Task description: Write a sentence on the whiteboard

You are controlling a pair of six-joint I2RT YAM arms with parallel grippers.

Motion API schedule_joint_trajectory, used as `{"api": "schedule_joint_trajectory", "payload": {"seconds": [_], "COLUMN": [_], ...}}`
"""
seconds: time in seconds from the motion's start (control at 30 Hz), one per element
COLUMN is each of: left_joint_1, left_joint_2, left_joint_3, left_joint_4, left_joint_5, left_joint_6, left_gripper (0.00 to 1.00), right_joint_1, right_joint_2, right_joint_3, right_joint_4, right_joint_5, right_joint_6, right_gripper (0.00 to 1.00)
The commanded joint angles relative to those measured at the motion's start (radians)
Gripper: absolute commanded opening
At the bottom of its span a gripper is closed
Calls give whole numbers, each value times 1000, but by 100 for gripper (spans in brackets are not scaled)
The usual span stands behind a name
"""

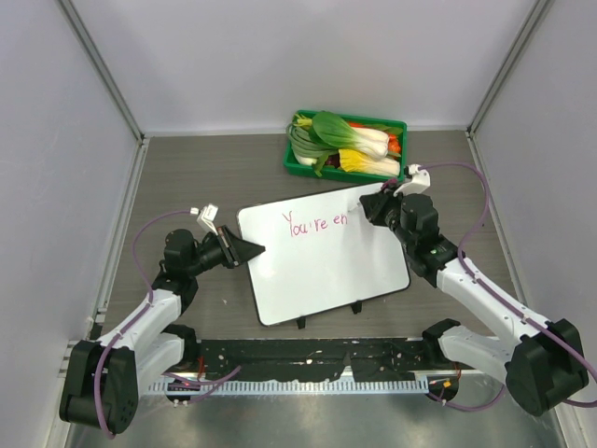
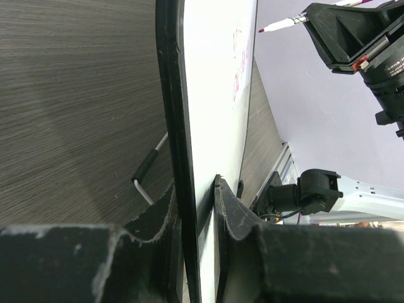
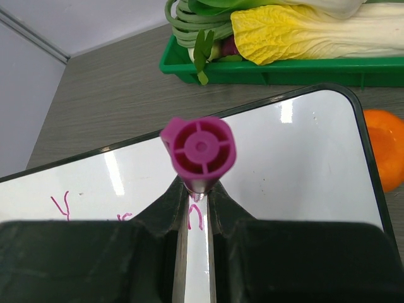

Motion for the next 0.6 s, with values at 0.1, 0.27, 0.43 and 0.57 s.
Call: {"api": "schedule_joint_trajectory", "payload": {"seconds": [0.1,0.27,0.43,0.57], "left_joint_1": [2,2,2,2], "left_joint_2": [13,14,13,11], "left_joint_3": [-9,-9,-9,-9], "left_joint_4": [-109,-109,-109,-109], "left_joint_5": [-146,-146,-146,-147], "left_joint_6": [206,206,204,207], "left_gripper": [0,0,0,0], "right_joint_1": [-9,-9,-14,-14], "right_joint_2": [-11,-4,18,13], "right_joint_3": [-9,-24,-30,-35], "right_joint_4": [30,36,45,57], "right_joint_5": [30,33,25,-4], "right_joint_6": [-14,-15,-15,-15], "right_gripper": [1,1,1,1]}}
